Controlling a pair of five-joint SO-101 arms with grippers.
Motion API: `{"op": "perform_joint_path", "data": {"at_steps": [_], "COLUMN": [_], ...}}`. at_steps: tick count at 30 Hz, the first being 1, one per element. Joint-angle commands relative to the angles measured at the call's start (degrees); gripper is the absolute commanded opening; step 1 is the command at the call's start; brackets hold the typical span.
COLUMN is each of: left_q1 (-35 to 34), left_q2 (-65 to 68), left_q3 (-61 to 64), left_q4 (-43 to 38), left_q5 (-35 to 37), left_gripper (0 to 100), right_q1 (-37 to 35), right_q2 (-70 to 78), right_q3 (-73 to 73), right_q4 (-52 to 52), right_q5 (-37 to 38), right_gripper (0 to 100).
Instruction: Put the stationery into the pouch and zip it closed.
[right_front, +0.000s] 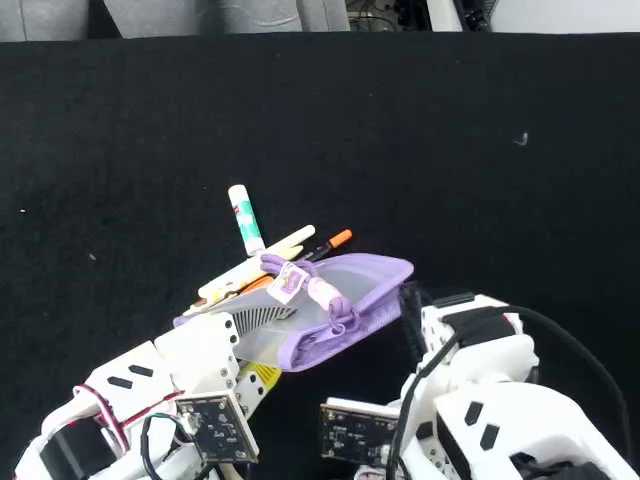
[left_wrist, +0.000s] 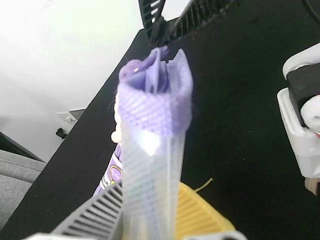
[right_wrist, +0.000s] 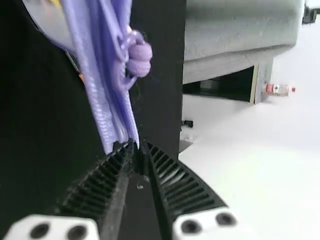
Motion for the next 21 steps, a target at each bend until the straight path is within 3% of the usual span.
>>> {"op": "perform_joint_path", "data": {"at_steps": [1, 5, 9, 11, 16, 21], "left_q1": [0.7, 0.7, 0.7, 0.7, 0.7, 0.7], "left_q2": [-0.2, -0.2, -0.2, -0.2, -0.2, -0.2], "left_q3": [-3.0, -3.0, -3.0, -3.0, -2.9, -2.9], "left_q4": [-0.3, -0.3, -0.3, -0.3, -0.3, -0.3], "left_q5": [-0.1, -0.1, -0.1, -0.1, -0.1, -0.1], "left_gripper": [3, 3, 3, 3, 3, 3], "right_q1": [2.5, 4.5, 5.6, 5.7, 4.0, -7.2], "right_q2": [0.0, 0.6, 0.9, 2.2, 4.8, 4.8], "right_q3": [-1.6, -0.7, 9.2, 14.9, 17.3, 11.8], "right_q4": [-1.8, -12.9, -25.2, -27.6, -21.8, -7.5], "right_q5": [1.1, -3.9, -6.0, -6.1, -5.6, -5.5], "right_gripper": [1.5, 1.5, 2.2, 7.8, 24.7, 25.8]}}
